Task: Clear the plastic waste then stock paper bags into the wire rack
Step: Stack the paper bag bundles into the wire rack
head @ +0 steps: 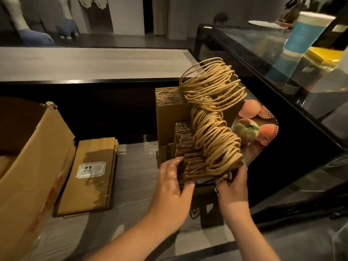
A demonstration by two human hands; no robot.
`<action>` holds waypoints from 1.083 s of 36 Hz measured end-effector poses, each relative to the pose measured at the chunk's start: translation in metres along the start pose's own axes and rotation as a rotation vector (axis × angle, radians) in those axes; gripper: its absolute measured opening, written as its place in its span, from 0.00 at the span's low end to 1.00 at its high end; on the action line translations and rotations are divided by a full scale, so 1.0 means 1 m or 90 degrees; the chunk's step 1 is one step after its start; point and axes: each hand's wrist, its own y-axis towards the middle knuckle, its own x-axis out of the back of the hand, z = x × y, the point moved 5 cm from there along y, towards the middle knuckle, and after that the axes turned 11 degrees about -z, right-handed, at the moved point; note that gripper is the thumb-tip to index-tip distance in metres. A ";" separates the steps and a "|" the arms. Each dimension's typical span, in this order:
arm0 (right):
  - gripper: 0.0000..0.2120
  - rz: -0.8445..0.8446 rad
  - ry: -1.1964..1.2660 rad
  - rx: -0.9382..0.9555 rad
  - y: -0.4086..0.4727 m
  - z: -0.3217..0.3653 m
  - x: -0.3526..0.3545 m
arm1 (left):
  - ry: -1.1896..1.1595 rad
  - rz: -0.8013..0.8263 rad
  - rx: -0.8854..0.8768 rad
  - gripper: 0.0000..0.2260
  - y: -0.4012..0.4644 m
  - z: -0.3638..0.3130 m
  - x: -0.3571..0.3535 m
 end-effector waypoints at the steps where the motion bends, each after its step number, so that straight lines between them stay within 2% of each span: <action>1: 0.37 -0.015 0.011 -0.011 -0.001 -0.001 0.001 | -0.009 0.004 0.001 0.24 -0.001 0.000 -0.001; 4: 0.37 -0.078 0.069 -0.073 -0.008 -0.009 0.003 | -0.031 0.030 0.030 0.25 -0.008 0.005 0.001; 9: 0.29 -0.129 0.107 -0.284 -0.038 -0.040 -0.014 | -0.068 0.071 0.107 0.26 -0.016 0.023 0.010; 11: 0.20 -0.066 0.059 -0.319 -0.051 -0.050 -0.027 | -0.061 0.069 0.115 0.24 -0.016 0.028 0.016; 13: 0.12 0.061 -0.005 -0.307 -0.067 -0.056 -0.046 | -0.036 0.064 0.124 0.22 -0.014 0.037 0.025; 18: 0.09 0.284 -0.114 -0.204 -0.087 -0.044 -0.100 | 0.042 -0.028 0.156 0.20 0.002 0.072 0.062; 21: 0.13 0.342 -0.113 -0.170 -0.084 -0.036 -0.136 | 0.092 -0.106 0.191 0.19 0.018 0.095 0.093; 28: 0.20 0.398 -0.147 -0.233 -0.091 -0.031 -0.210 | 0.183 -0.201 0.359 0.24 0.030 0.157 0.161; 31: 0.19 0.440 -0.157 -0.286 -0.098 -0.029 -0.230 | 0.248 -0.211 0.401 0.28 0.028 0.178 0.176; 34: 0.22 0.472 -0.206 -0.268 -0.108 -0.033 -0.259 | 0.213 -0.199 0.463 0.34 0.027 0.194 0.183; 39: 0.19 0.427 -0.235 -0.298 -0.119 -0.042 -0.287 | 0.185 -0.130 0.537 0.37 0.027 0.209 0.183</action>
